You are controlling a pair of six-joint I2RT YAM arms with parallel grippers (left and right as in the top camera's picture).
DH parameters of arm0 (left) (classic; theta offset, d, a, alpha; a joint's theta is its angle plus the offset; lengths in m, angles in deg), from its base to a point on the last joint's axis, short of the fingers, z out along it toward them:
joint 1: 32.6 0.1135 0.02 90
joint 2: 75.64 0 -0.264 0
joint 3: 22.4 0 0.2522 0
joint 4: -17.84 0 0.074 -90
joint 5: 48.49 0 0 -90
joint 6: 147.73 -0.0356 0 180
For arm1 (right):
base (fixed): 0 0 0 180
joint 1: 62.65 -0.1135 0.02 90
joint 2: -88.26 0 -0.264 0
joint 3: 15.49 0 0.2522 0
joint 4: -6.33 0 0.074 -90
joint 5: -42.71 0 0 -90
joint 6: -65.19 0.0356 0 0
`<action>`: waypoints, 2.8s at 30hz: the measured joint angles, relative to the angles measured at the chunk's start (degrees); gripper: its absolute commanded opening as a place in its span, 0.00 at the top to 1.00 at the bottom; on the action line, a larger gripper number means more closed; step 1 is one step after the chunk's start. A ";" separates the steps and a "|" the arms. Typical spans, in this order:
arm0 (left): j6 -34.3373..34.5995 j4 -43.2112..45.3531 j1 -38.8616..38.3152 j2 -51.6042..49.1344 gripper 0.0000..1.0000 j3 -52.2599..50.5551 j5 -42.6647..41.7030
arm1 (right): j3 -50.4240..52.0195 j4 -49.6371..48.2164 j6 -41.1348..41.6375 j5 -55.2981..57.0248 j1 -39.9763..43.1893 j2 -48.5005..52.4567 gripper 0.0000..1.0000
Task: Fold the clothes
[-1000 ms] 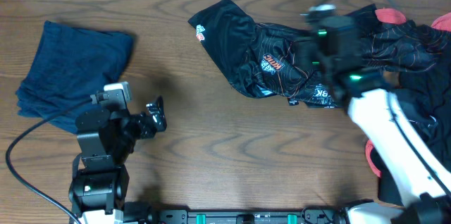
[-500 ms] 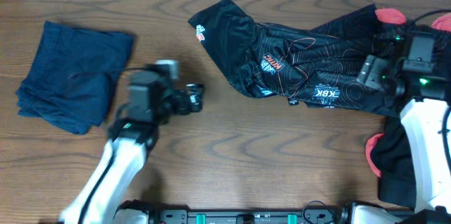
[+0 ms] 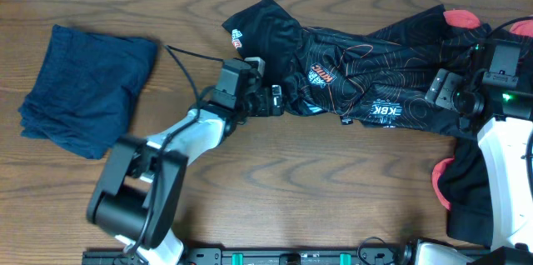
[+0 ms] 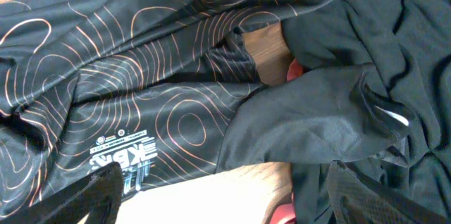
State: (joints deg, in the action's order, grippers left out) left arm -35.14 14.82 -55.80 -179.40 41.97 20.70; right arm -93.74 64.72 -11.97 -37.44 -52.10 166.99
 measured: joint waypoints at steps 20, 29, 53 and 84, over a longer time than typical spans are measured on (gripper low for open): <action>6.38 10.01 -4.02 -8.52 0.94 1.46 3.54 | 0.00 0.17 0.00 -0.02 0.00 0.00 0.09; 6.34 8.85 7.96 -4.15 0.94 7.15 10.03 | 0.00 0.17 0.00 -0.02 0.00 -0.02 0.09; 7.34 -39.01 4.96 -0.22 0.09 19.47 -1.16 | 0.00 1.14 -0.02 -0.20 0.00 -0.04 0.08; 17.40 -45.16 -7.80 -6.45 0.94 17.44 3.85 | 0.00 1.86 -0.02 -0.20 0.00 -0.04 0.09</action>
State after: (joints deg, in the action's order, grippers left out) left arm -17.74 -30.34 -63.60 -185.85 59.41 24.54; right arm -93.74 66.57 -11.99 -37.64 -52.10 166.95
